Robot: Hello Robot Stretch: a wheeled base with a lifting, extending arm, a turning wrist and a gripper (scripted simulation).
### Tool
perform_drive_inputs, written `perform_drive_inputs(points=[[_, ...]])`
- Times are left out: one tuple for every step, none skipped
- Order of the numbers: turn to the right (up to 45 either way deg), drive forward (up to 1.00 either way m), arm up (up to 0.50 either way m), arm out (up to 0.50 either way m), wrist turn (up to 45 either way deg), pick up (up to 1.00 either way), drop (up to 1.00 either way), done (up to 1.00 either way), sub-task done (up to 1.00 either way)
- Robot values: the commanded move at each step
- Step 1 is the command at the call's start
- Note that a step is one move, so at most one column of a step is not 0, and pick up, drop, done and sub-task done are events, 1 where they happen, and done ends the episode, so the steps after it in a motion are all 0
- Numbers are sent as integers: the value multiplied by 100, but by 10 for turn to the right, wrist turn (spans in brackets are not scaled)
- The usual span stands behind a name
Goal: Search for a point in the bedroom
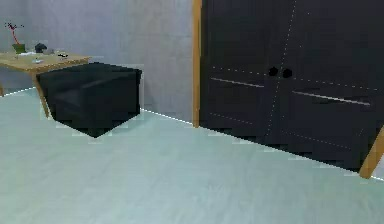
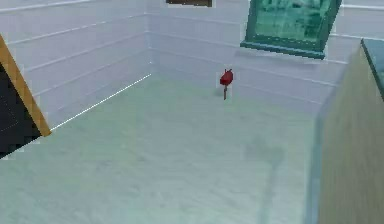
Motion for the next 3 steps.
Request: perform_drive_inputs(points=[[-450, 0, 0, 0, 0, 0, 0, 0, 0], [-450, 0, 0, 0, 0, 0, 0, 0, 0], [-210, 0, 0, 0, 0, 0, 0, 0, 0]])
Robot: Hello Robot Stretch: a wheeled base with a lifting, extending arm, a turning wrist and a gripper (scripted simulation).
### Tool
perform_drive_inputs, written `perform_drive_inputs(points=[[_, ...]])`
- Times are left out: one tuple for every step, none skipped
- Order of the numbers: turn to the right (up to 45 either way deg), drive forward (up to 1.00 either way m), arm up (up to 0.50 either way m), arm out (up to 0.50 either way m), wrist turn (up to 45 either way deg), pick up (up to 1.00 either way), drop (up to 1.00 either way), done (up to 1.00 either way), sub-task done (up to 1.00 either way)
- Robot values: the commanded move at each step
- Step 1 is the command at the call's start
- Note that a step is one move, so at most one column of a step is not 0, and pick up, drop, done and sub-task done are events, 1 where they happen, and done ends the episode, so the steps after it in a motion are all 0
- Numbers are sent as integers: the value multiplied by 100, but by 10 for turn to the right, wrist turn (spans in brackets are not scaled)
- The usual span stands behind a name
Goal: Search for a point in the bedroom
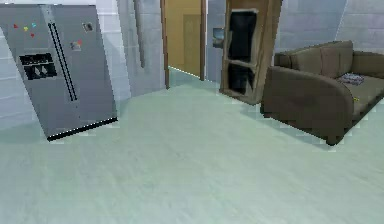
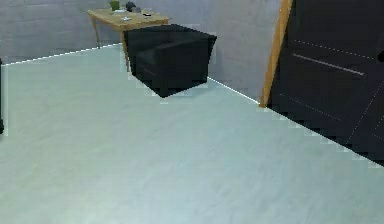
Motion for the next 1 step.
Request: perform_drive_inputs(points=[[0, 100, 0, 0, 0, 0, 0, 0, 0]])
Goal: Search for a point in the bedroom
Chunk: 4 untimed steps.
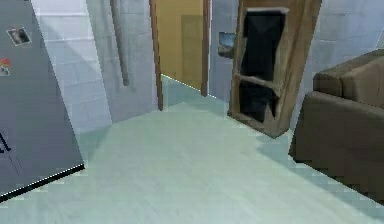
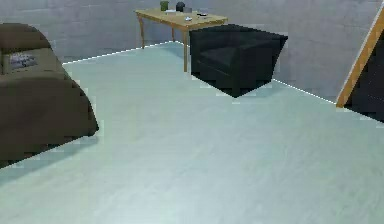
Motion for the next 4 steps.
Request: perform_drive_inputs(points=[[0, 100, 0, 0, 0, 0, 0, 0, 0], [0, 100, 0, 0, 0, 0, 0, 0, 0], [0, 100, 0, 0, 0, 0, 0, 0, 0], [-60, 0, 0, 0, 0, 0, 0, 0, 0]])
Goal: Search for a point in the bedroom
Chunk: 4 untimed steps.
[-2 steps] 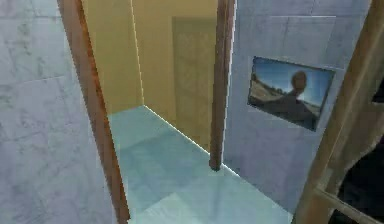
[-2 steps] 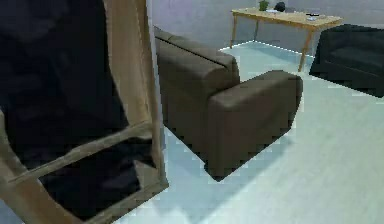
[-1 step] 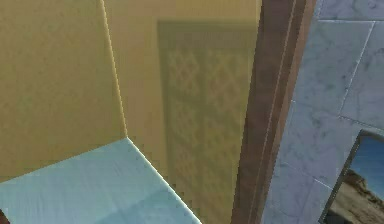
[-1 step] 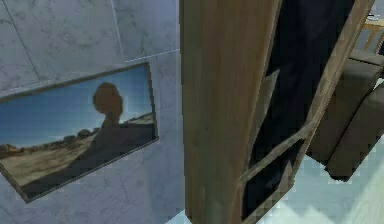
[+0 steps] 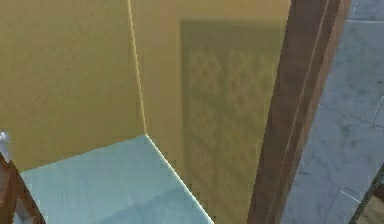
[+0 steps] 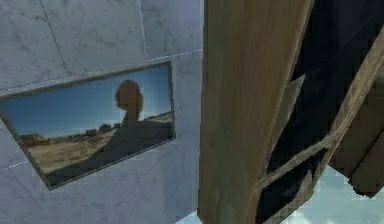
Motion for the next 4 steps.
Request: perform_drive_inputs(points=[[0, 15, 0, 0, 0, 0, 0, 0, 0], [-300, 0, 0, 0, 0, 0, 0, 0, 0], [0, 75, 0, 0, 0, 0, 0, 0, 0], [-30, 0, 0, 0, 0, 0, 0, 0, 0]])
